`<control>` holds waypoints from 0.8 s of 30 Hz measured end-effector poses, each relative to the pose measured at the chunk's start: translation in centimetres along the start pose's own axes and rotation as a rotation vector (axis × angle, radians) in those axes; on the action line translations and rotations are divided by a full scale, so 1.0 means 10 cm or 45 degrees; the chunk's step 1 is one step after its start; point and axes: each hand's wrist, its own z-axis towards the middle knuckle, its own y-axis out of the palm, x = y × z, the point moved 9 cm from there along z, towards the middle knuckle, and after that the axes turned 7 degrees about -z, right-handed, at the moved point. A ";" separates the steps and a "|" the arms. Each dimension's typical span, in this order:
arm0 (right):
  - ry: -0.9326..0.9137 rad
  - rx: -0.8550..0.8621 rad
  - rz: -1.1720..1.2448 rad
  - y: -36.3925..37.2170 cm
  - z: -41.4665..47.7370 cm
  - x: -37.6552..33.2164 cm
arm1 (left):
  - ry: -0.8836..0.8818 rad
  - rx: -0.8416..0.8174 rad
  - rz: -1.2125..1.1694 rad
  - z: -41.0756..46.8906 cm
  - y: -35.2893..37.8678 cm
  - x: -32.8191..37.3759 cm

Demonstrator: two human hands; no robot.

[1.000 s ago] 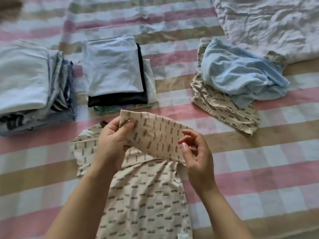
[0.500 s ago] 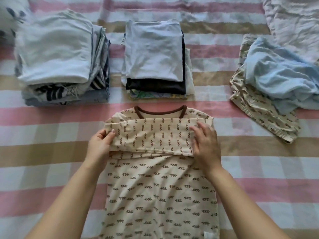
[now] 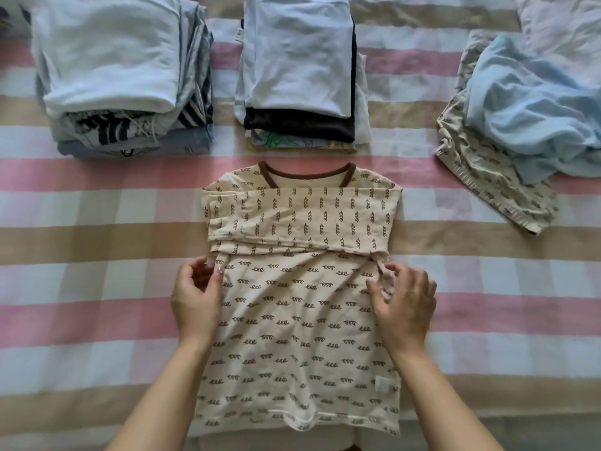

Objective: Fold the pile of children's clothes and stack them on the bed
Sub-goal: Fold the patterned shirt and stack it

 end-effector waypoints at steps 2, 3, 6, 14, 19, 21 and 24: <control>0.119 -0.075 -0.061 0.05 -0.22 0.18 | -0.028 -0.005 0.047 -0.14 -0.06 -0.09; 0.158 -0.112 -0.093 0.08 -0.31 0.24 | -0.039 -0.010 0.059 -0.18 -0.08 -0.13; 0.227 -0.143 -0.130 0.13 -0.40 0.32 | -0.065 0.014 0.073 -0.20 -0.12 -0.21; 0.437 -0.068 0.127 0.09 -0.30 0.58 | -0.265 0.042 -0.182 -0.12 -0.13 -0.42; 0.439 -0.086 0.143 0.07 -0.37 0.74 | -0.189 0.049 -0.161 -0.20 -0.14 -0.33; 0.379 -0.075 0.203 0.04 -0.44 0.69 | -0.131 -0.004 -0.082 -0.26 -0.16 -0.30; 0.319 -0.069 0.352 -0.05 -0.79 0.68 | -0.165 -0.082 -0.011 -0.47 -0.27 -0.44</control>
